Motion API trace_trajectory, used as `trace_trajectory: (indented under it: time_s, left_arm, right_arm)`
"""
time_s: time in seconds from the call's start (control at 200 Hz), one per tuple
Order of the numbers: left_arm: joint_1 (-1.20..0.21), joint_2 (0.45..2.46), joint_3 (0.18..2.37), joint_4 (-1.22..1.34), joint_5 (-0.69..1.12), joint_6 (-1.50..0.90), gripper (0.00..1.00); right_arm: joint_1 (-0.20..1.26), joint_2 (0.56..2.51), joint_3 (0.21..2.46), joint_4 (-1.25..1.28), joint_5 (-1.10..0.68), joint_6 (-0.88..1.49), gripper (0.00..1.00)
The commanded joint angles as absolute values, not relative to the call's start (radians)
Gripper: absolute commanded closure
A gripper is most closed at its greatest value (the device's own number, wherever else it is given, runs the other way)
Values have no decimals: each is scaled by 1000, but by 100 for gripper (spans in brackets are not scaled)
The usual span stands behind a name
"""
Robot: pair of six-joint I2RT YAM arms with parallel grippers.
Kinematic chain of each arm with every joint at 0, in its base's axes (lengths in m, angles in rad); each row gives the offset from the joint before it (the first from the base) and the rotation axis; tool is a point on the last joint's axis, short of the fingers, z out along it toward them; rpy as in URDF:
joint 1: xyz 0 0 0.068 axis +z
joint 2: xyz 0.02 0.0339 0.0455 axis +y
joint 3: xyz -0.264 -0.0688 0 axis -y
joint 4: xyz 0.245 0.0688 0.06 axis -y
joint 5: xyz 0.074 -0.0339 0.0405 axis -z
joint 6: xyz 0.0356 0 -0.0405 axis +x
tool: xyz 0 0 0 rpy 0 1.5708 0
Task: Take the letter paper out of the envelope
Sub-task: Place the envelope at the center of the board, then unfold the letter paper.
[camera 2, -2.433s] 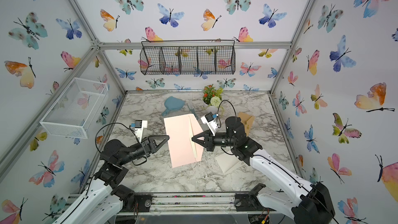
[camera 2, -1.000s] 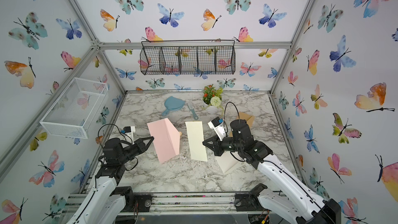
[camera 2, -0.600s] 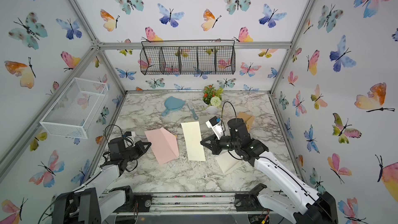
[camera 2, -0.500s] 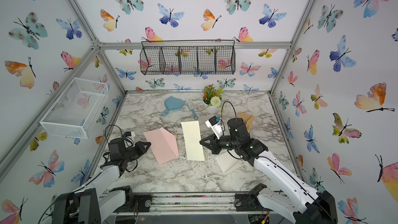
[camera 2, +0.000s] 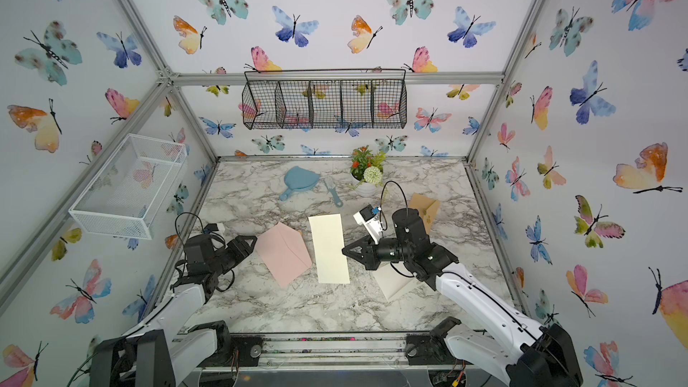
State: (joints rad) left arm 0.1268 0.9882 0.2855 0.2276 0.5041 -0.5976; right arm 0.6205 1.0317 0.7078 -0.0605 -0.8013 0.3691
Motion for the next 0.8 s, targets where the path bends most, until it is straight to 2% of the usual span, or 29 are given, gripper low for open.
trace_trajectory:
  time_s: [0.0,0.13,0.33,0.451,0.561,0.796]
  left_arm:
    - [81,887,254,437,809,-718,38]
    - [-9,790,239,566,905,-804,36]
    - [-100,672,220,710,954,-937,33]
    - [-120,687,178,895,980,-1042,32]
    - [-192,758,162,1091,982,-1115,34]
    - [-349,774,223,1123,965,-1095,37]
  right_arm:
    - [615,1036,681,113,-919,442,99]
    - [614,1120,709,325,-1099,523,99]
    - [614,1190,795,382,-1275,549,99]
    - [614,1199,801,399,-1297,565,99]
    - [615,1229,781,531,-1303,653,99]
    - [614,1277,787,579,-1307,673,99]
